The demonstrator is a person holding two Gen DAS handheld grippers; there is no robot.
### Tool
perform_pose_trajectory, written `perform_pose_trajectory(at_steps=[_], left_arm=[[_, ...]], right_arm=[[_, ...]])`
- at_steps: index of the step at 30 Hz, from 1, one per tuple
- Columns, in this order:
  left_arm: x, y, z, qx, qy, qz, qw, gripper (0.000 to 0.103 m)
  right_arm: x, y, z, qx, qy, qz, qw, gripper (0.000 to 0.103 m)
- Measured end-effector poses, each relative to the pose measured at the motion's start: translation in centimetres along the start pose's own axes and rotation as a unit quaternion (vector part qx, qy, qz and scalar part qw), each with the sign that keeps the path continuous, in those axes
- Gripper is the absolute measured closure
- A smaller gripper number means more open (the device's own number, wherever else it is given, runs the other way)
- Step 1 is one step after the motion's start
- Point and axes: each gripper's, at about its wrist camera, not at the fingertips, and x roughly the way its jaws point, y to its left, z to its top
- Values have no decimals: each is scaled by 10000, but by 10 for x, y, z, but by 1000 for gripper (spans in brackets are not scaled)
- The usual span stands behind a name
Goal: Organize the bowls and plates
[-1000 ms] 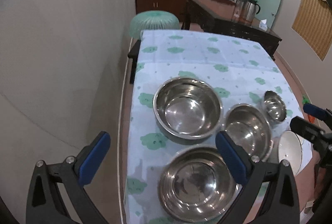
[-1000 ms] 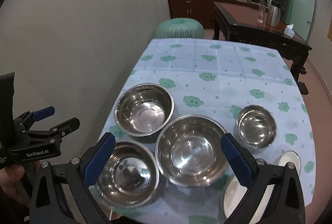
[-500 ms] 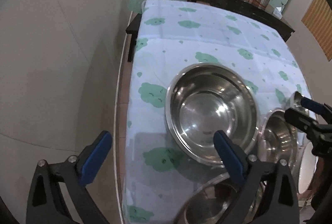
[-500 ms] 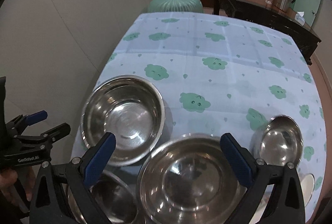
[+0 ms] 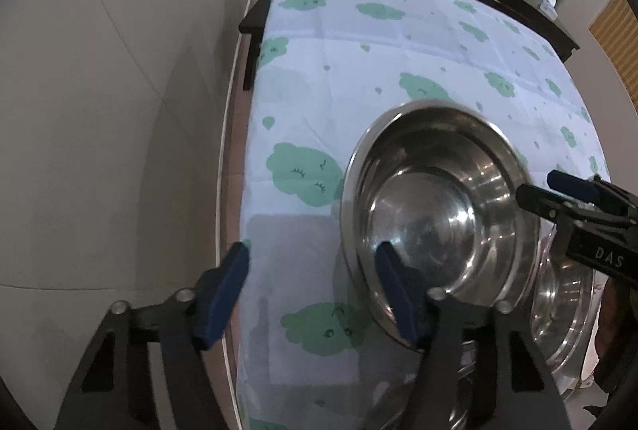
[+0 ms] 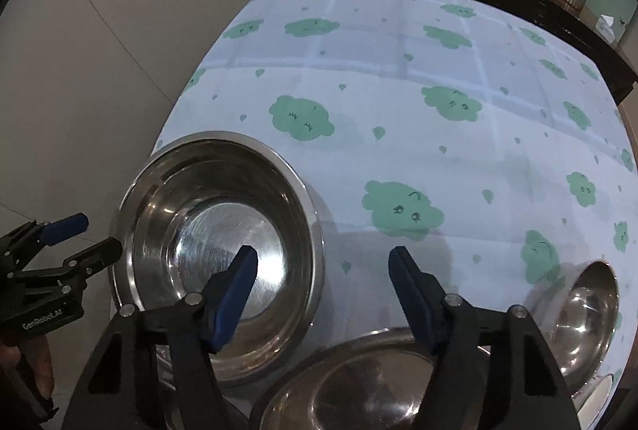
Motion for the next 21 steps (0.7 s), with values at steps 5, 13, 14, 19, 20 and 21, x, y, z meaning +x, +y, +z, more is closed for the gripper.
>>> perform_pose_trajectory(at_steps=[5, 13, 14, 19, 20, 21], left_arm=[[6, -1, -1, 38, 91, -79, 9999, 46], [17, -8, 2, 160, 263, -323, 9990, 73], [17, -10, 2, 192, 260, -335, 9989, 76], [17, -18, 4, 345, 256, -360, 9984, 90], [17, -17, 4, 320, 264, -388, 9984, 90], [18, -16, 4, 302, 269, -415, 9983, 90]], right_arm=[[13, 0, 2, 3, 201, -64, 9998, 46], [27, 4, 3, -45, 514, 126, 9986, 74], [29, 5, 2, -68, 562, 119, 9983, 75], [30, 7, 1, -77, 593, 193, 9980, 87], [30, 8, 2, -72, 601, 197, 9980, 87], [30, 7, 1, -56, 606, 220, 9979, 87]])
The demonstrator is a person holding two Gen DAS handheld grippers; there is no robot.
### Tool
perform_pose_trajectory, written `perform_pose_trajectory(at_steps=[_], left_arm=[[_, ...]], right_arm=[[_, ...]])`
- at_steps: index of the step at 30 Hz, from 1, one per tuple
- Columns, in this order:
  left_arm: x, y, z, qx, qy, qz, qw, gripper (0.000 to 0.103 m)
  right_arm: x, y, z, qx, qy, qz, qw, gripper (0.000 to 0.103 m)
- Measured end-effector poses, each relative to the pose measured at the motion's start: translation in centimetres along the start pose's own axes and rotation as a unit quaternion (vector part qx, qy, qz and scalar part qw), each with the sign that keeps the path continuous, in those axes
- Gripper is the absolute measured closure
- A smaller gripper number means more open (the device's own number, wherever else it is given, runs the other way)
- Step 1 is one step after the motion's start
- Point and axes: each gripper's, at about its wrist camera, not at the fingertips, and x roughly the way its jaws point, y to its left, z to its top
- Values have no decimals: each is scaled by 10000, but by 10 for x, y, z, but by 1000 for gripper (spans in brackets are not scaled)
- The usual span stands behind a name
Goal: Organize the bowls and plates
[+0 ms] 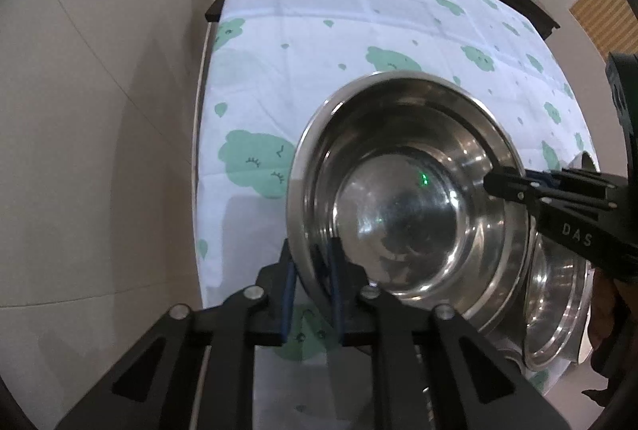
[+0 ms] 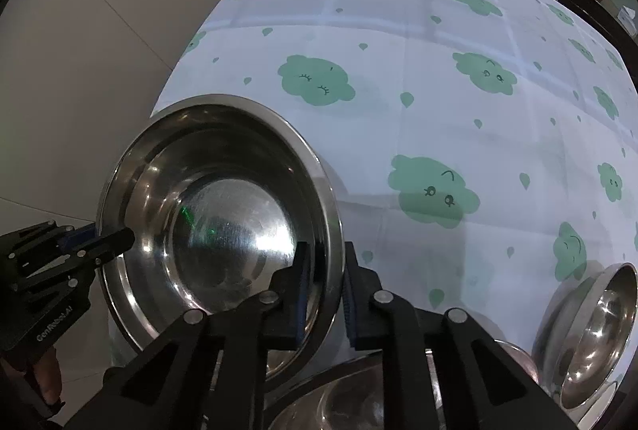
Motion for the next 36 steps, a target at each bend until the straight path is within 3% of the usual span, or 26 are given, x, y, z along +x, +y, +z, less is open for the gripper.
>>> perform_pose_trajectory(at_steps=[13, 25, 36], left_arm=[[-11, 6, 5, -49, 32, 28, 10000, 91], [-45, 9, 11, -83, -267, 112, 9995, 91], [-80, 9, -8, -239, -506, 314, 9979, 91]], right_arm=[[-11, 8, 6, 75, 77, -53, 9999, 89], [-45, 18, 9, 44, -61, -91, 9999, 89], [-75, 35, -1, -187, -283, 19, 9994, 89]])
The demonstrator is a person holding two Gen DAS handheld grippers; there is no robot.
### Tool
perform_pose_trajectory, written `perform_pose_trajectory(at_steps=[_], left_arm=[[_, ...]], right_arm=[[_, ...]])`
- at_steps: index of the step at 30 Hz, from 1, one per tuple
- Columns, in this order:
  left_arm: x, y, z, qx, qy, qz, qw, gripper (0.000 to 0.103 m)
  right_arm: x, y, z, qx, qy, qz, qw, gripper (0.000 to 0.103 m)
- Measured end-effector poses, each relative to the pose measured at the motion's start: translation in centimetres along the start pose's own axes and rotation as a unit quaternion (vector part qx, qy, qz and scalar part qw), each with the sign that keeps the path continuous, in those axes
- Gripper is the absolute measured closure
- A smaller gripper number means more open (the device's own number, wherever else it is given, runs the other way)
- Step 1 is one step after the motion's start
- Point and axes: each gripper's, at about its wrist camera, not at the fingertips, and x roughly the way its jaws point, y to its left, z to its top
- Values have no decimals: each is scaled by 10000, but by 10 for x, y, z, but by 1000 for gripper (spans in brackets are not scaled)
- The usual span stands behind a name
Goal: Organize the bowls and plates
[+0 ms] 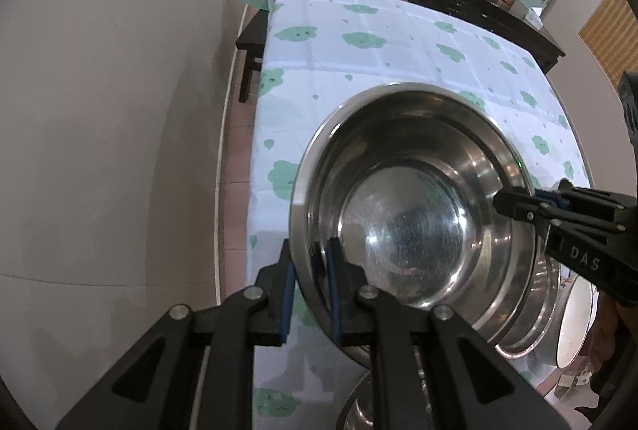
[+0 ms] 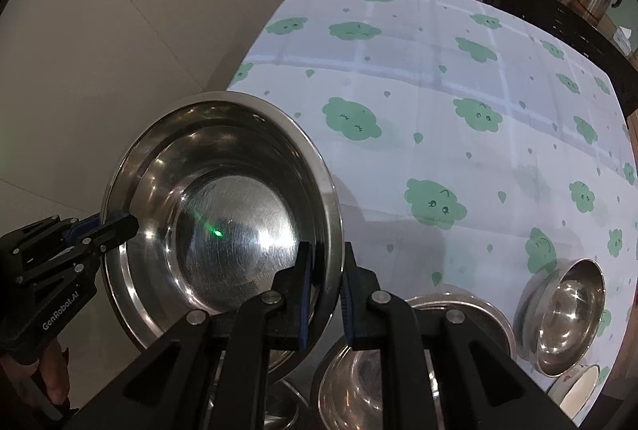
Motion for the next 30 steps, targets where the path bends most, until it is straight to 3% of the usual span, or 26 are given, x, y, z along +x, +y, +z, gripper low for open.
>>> perform_pose_trajectory(at_steps=[12, 30], left_arm=[[-33, 1, -35, -107, -199, 146, 9996, 91], [-73, -7, -107, -131, -299, 224, 9992, 91]], right_arm=[[-29, 19, -31, -217, -151, 61, 9996, 89], [-63, 42, -103, -327, -198, 79, 9992, 88]])
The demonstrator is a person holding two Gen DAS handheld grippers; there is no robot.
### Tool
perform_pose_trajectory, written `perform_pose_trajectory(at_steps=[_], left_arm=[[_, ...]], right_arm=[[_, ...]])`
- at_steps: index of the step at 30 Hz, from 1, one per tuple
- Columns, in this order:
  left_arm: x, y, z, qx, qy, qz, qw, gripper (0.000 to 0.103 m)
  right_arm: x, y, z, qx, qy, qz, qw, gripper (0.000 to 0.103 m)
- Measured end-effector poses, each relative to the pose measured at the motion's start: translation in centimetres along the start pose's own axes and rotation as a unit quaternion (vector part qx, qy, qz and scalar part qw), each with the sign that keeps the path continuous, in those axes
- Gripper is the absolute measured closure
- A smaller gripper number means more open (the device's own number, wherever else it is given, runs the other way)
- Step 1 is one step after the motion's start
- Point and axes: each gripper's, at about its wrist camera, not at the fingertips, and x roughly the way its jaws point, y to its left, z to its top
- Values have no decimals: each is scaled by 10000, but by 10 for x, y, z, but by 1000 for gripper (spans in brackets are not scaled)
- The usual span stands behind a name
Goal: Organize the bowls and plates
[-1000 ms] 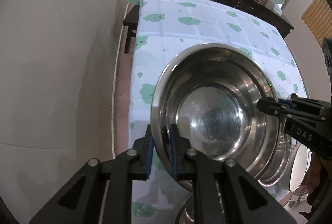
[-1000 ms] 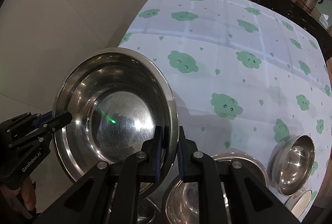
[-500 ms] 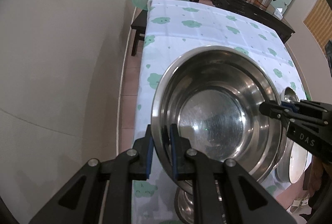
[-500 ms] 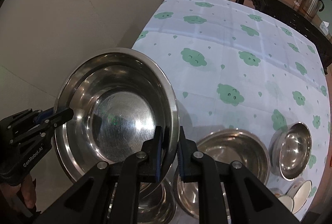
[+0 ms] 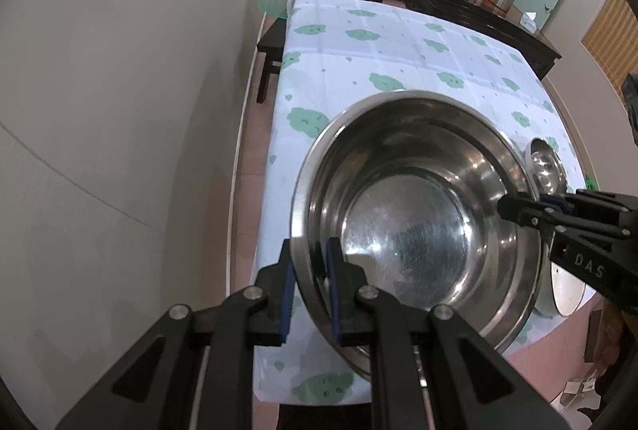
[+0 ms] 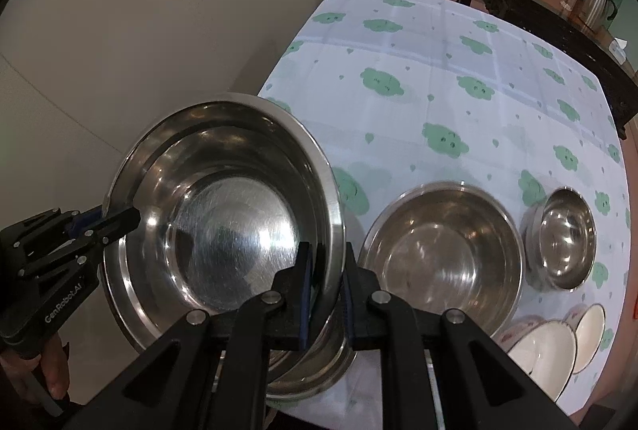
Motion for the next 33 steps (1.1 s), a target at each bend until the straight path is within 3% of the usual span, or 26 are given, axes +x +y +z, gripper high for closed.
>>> perform_pose_trajectory(at_steps=[11, 33], left_arm=[[-7, -3, -21, 26, 24, -1, 10000, 91], [11, -24, -47, 161, 341, 82, 9993, 91]], right_arm=[[-2, 10, -29, -46, 145, -9, 9999, 87], [7, -7, -64, 14, 378, 31, 9993, 87]])
